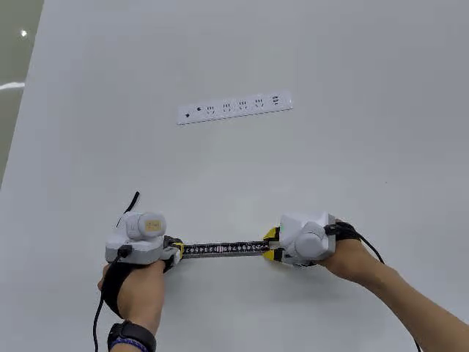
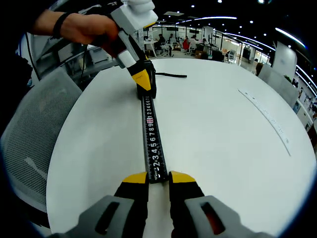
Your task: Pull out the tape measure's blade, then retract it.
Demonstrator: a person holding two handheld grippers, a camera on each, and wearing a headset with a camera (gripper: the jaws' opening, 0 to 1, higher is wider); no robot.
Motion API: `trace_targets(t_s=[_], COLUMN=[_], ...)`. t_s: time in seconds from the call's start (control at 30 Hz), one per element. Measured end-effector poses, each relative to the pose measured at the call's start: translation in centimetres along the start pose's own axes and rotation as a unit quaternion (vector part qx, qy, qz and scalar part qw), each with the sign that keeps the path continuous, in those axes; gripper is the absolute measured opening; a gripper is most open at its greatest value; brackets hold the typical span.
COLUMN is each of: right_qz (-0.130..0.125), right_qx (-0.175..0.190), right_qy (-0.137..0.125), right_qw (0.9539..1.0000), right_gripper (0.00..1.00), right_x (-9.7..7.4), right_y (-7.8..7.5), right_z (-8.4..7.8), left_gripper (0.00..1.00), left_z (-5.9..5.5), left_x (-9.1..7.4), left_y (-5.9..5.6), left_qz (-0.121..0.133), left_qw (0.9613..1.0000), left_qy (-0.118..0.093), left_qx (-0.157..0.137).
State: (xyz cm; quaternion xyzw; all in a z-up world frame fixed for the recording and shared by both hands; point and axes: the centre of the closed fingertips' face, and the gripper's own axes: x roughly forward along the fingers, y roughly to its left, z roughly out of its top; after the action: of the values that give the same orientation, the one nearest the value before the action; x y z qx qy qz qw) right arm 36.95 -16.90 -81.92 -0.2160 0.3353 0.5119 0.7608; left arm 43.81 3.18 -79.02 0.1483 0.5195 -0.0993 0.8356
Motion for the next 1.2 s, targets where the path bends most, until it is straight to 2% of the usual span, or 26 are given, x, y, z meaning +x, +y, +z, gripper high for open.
trace_targets(t_s=[0.43, 0.57, 0.63, 1.2], right_qz=[0.015, 0.017, 0.019, 0.018], right_qx=[0.001, -0.011, -0.033, -0.03], right_qy=[-0.011, -0.012, -0.007, -0.021], right_qw=[0.9998, 0.9997, 0.9993, 0.9992], right_gripper=[0.15, 0.15, 0.16, 0.14], right_x=[0.7, 0.7, 0.8, 1.3], right_y=[0.1, 0.2, 0.3, 0.0], right_z=[0.7, 0.7, 0.5, 1.2], left_gripper=[0.58, 0.58, 0.58, 0.58], left_z=[0.0, 0.0, 0.0, 0.0], left_x=[-0.1, -0.1, -0.1, -0.1], left_y=[0.0, 0.0, 0.0, 0.0], left_qz=[-0.002, -0.002, -0.003, -0.005], left_qw=[1.0, 1.0, 1.0, 1.0], left_qy=[-0.003, -0.003, -0.003, -0.007], left_qx=[0.0, 0.0, 0.0, 0.001])
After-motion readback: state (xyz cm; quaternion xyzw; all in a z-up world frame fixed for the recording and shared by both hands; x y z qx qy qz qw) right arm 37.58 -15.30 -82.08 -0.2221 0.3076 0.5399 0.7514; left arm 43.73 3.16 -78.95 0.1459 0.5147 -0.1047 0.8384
